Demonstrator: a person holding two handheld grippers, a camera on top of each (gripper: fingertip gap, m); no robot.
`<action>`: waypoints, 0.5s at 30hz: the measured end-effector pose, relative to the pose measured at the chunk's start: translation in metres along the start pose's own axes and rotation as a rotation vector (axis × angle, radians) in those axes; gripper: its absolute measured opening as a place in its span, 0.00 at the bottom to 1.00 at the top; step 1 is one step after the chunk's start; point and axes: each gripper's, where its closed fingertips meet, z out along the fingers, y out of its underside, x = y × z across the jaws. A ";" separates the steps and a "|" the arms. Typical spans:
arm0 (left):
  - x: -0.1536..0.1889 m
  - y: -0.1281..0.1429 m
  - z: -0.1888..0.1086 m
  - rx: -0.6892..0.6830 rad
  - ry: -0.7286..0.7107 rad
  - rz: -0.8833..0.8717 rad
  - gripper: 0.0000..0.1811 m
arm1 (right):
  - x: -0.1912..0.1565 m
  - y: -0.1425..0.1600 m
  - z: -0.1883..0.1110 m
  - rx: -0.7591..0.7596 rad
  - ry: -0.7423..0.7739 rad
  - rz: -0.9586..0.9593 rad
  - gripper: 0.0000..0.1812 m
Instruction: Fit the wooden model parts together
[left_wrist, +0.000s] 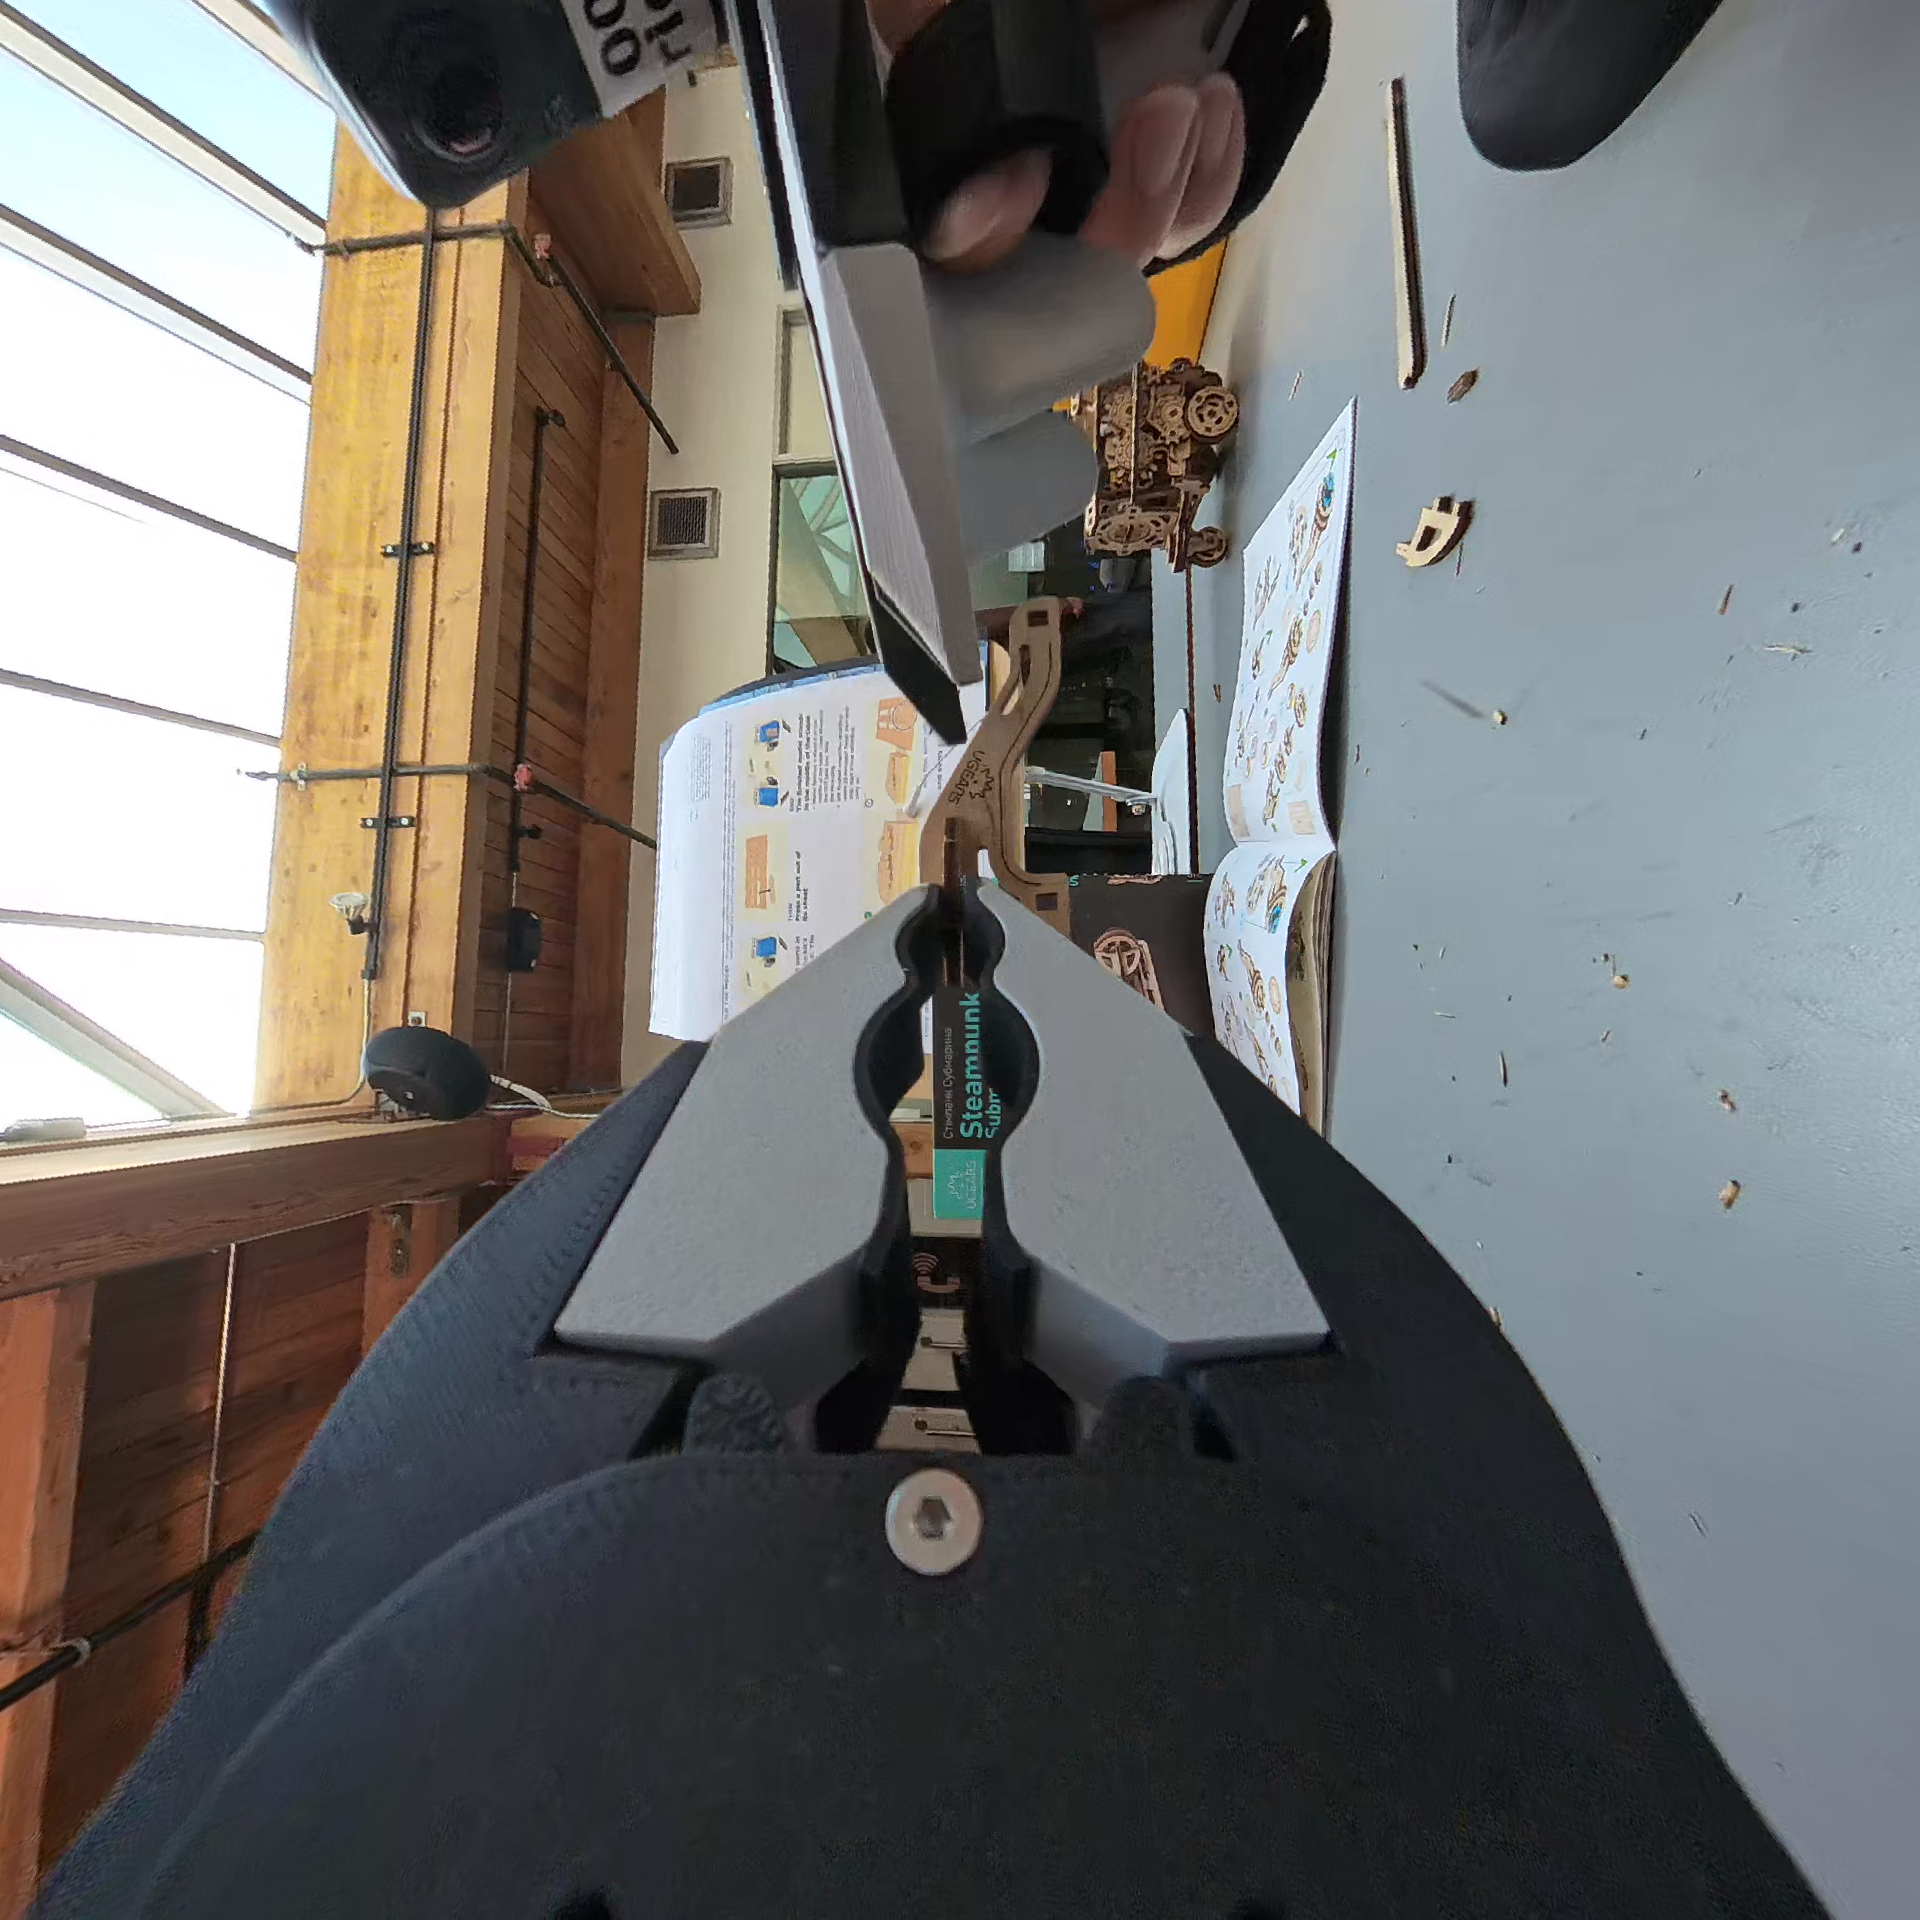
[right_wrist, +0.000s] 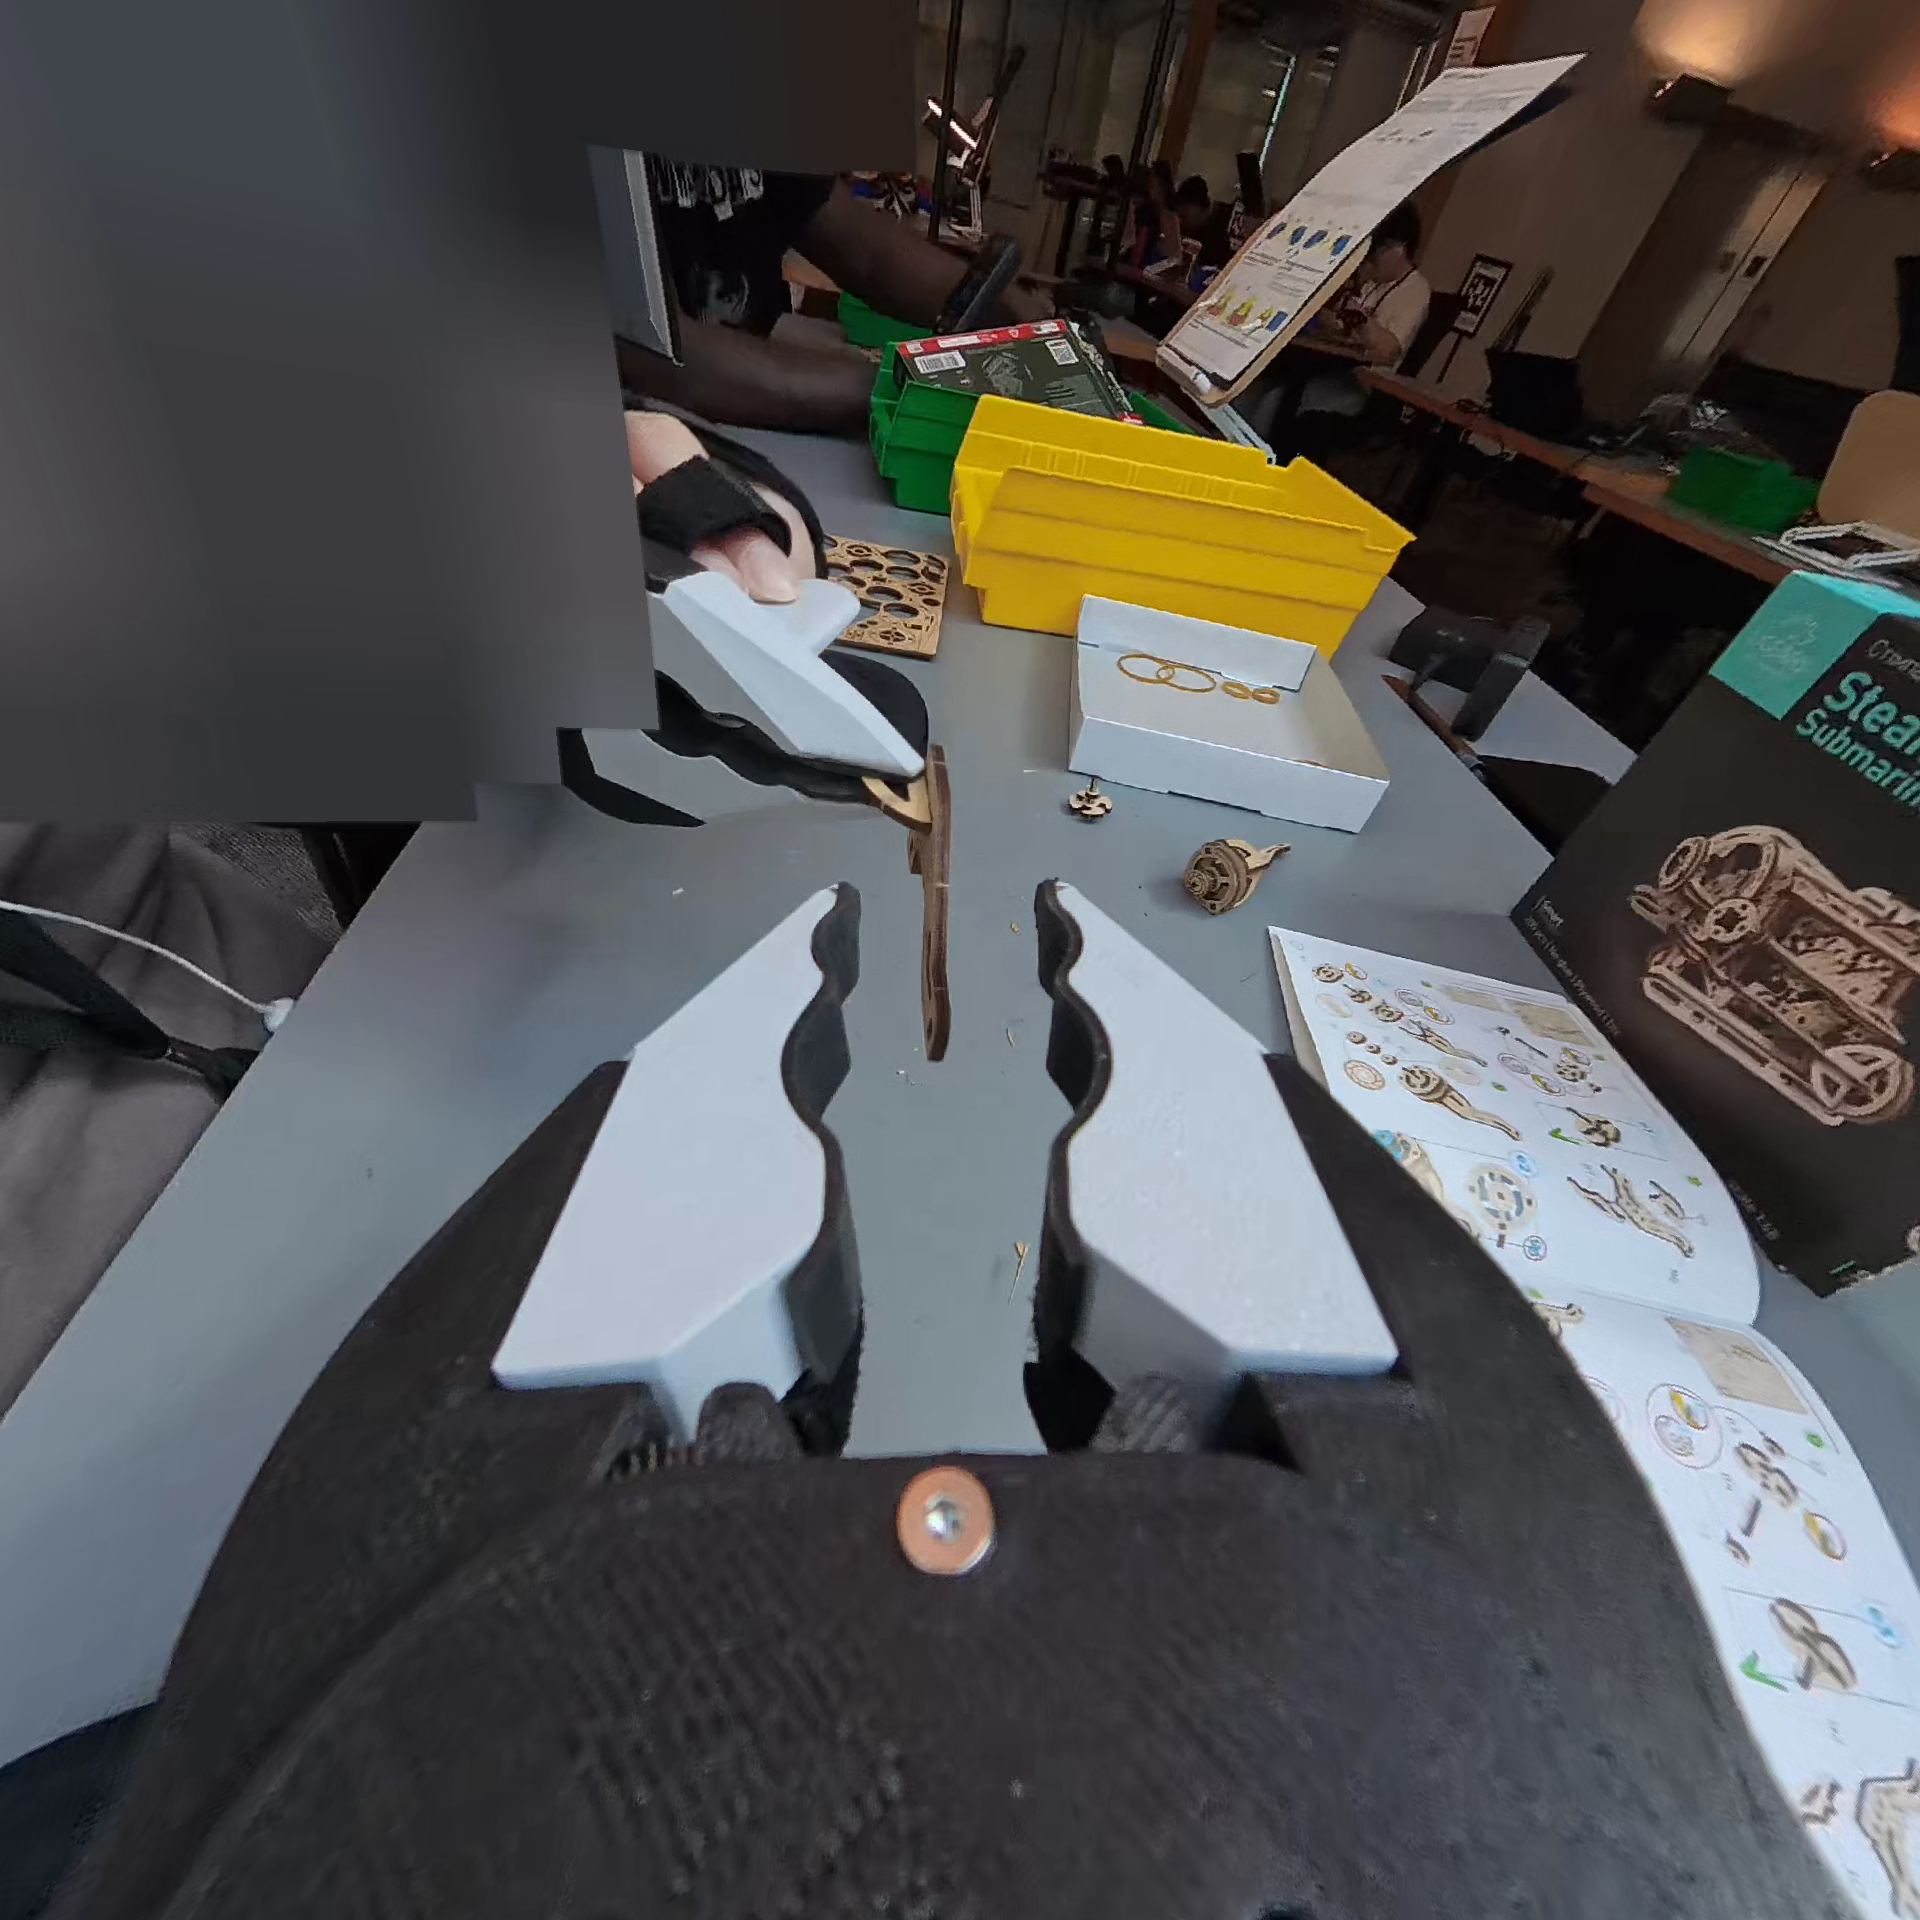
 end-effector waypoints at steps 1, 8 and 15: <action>0.001 -0.002 0.001 0.010 -0.001 0.019 0.00 | -0.002 0.002 0.002 -0.020 0.012 -0.043 0.18; 0.005 -0.002 0.006 0.019 -0.006 0.083 0.00 | -0.003 0.013 0.002 -0.082 -0.009 -0.029 0.17; 0.005 0.009 0.002 -0.007 0.002 0.028 0.00 | 0.008 0.027 -0.019 -0.114 -0.028 -0.062 0.18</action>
